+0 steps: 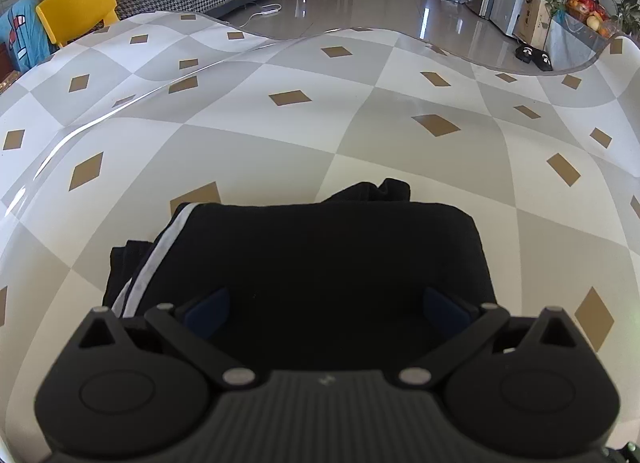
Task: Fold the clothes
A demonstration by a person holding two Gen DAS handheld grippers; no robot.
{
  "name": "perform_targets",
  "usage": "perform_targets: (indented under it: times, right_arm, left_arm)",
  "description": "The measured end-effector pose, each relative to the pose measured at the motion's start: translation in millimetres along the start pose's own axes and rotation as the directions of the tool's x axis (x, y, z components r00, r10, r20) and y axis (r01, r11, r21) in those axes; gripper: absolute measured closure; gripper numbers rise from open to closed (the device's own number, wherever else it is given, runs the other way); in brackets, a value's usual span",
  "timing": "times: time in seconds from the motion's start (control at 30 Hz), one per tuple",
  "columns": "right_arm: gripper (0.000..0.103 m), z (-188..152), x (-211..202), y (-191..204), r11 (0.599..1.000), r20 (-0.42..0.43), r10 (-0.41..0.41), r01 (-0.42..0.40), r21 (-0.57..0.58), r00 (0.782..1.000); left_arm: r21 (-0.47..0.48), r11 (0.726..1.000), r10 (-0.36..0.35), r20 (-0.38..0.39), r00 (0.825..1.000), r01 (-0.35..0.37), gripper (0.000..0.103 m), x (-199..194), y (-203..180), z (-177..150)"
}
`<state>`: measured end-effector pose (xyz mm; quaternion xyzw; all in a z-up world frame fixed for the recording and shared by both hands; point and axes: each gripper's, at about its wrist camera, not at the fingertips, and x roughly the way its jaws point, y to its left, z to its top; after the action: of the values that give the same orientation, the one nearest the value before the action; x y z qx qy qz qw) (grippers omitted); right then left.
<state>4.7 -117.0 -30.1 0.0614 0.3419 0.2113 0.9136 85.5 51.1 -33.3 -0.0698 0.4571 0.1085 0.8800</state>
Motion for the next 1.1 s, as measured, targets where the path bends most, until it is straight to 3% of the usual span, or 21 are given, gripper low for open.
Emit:
perform_targets:
  times: [0.17, 0.3, 0.67, 0.97, 1.1]
  right_arm:
    - [0.079, -5.6, 16.3, 2.2, 0.999, -0.079, 0.002, -0.005, -0.041, 0.997]
    - [0.079, -13.0, 12.5, 13.2, 0.989, -0.112, -0.03, 0.013, -0.149, 0.993]
    - [0.079, -24.8, 2.0, 22.1, 0.977, -0.135, -0.058, 0.028, -0.212, 0.989]
    - [0.079, -23.9, -3.4, 18.3, 0.989, -0.145, -0.036, 0.014, -0.15, 0.989]
    - [0.079, -18.2, -7.9, 8.5, 0.999, -0.145, 0.0, -0.008, -0.052, 0.989]
  left_arm:
    - [0.014, 1.0, 0.025, -0.007, 1.0, -0.025, 0.0, 10.4, -4.2, -0.9]
    - [0.025, 0.999, 0.039, -0.007, 0.999, -0.039, 0.0, 15.9, -6.9, 0.0]
    - [0.012, 0.999, 0.045, -0.01, 0.999, -0.045, 0.0, 24.6, -10.5, 9.1]
    - [-0.013, 1.0, 0.028, -0.029, 0.999, -0.028, 0.0, 25.8, -7.3, 18.1]
    - [-0.033, 0.999, -0.007, -0.03, 1.0, 0.006, 0.0, 17.3, 3.0, 18.1]
